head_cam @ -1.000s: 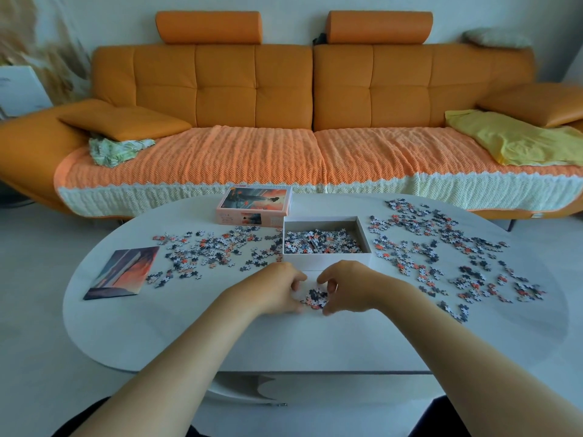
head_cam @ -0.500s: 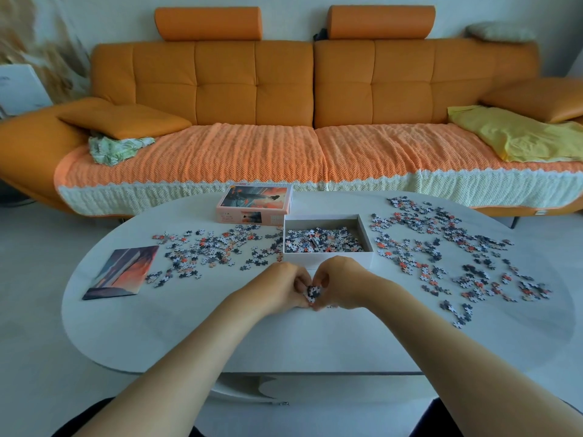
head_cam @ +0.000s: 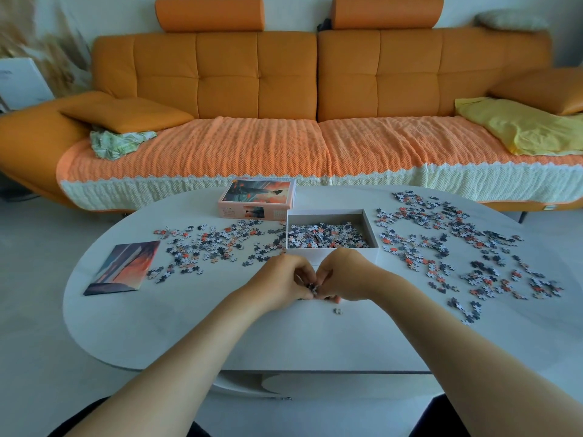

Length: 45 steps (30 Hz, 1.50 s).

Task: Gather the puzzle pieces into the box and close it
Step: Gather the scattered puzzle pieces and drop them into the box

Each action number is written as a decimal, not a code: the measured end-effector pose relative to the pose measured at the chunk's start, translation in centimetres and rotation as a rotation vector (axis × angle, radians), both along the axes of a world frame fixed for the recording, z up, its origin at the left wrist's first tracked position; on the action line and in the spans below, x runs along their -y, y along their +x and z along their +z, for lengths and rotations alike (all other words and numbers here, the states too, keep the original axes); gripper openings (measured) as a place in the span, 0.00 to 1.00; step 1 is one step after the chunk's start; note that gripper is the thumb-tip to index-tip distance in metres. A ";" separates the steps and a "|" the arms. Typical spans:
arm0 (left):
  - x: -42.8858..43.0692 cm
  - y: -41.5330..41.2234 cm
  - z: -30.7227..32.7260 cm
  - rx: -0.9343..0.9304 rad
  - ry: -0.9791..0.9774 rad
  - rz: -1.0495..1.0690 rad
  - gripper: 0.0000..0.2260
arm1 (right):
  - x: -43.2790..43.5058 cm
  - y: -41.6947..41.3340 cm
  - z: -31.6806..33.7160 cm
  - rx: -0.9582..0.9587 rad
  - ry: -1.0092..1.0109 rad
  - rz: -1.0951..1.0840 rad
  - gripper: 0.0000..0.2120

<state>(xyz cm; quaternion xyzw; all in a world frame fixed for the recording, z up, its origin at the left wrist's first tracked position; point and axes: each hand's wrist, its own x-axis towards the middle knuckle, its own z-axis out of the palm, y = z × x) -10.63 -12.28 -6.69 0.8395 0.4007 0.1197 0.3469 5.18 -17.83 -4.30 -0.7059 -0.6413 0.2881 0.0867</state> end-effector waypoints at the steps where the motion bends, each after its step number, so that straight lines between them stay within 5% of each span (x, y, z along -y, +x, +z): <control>1: -0.1 0.1 0.0 0.012 -0.005 0.009 0.11 | -0.1 0.1 0.0 -0.028 0.007 -0.017 0.03; 12: -3.8 2.8 3.1 0.321 0.089 0.115 0.11 | -2.5 2.5 2.7 -0.203 0.387 -0.248 0.07; 19: -4.9 3.8 2.1 0.074 0.295 0.044 0.12 | -3.7 3.7 1.5 0.036 0.348 -0.152 0.13; 24: -4.4 2.1 2.4 0.102 0.405 -0.026 0.08 | -2.6 4.0 2.1 0.028 0.455 -0.079 0.10; 28: -2.6 0.7 2.5 0.010 0.380 -0.152 0.07 | -0.8 3.2 2.2 0.077 0.308 0.133 0.08; 32: -1.3 0.0 1.3 -0.237 0.332 -0.247 0.18 | 0.5 2.5 1.7 0.154 0.057 0.226 0.12; 40: 0.0 -0.2 0.4 -0.190 0.251 -0.286 0.13 | 1.2 2.0 0.9 0.158 0.032 0.164 0.09; 45: -0.6 -1.6 1.0 -0.316 0.217 -0.293 0.22 | 2.1 2.5 1.0 0.109 -0.047 0.173 0.19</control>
